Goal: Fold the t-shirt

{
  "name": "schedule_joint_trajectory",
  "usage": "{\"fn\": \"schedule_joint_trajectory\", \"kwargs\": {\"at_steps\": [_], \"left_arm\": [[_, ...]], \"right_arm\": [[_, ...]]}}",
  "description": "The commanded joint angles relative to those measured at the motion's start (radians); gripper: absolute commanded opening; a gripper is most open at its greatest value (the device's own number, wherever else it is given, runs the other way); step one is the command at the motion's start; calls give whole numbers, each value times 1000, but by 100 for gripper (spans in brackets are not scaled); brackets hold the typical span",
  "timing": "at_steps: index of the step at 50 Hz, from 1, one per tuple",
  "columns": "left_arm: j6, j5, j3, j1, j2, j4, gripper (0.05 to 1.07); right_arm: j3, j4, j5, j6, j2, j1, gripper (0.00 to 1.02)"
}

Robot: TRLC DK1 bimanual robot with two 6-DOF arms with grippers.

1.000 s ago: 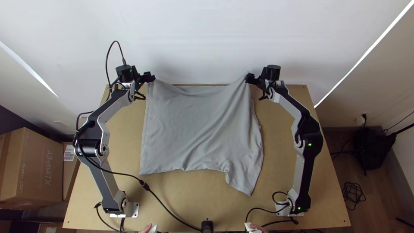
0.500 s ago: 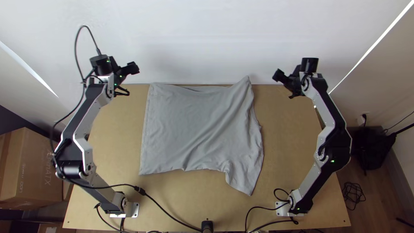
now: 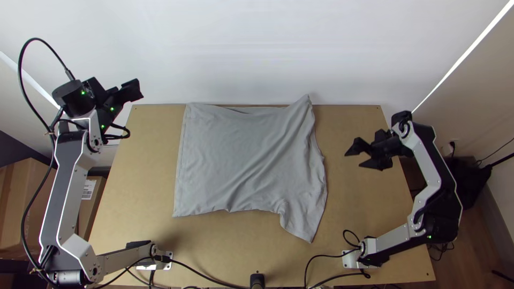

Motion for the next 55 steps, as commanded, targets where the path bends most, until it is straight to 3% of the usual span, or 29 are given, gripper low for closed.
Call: {"fn": "schedule_joint_trajectory", "kwargs": {"at_steps": [1,9,17,24,29,42,46,55], "left_arm": [[-1,19,-39,7,-48,-18,103],[-4,19,-68,4,-77,-29,103],[-15,19,-82,-10,-97,-29,103],[-16,19,-83,-13,-108,-41,103],[-16,19,-87,-13,-116,-45,103],[-6,17,-85,-1,-135,-64,103],[-1,17,-85,4,-139,-67,103],[1,17,-87,7,-146,-78,103]], "right_arm": [[-125,-47,-12,-130,-76,6,92],[-268,-47,-64,-161,-108,2,92],[-400,37,-87,-182,-147,32,90],[-484,100,-88,-162,-154,96,86],[-536,175,-88,-127,-165,139,72],[-581,270,-88,-84,-154,182,71],[-590,316,-88,-70,-153,182,63],[-598,354,-87,-52,-128,197,63]]}}
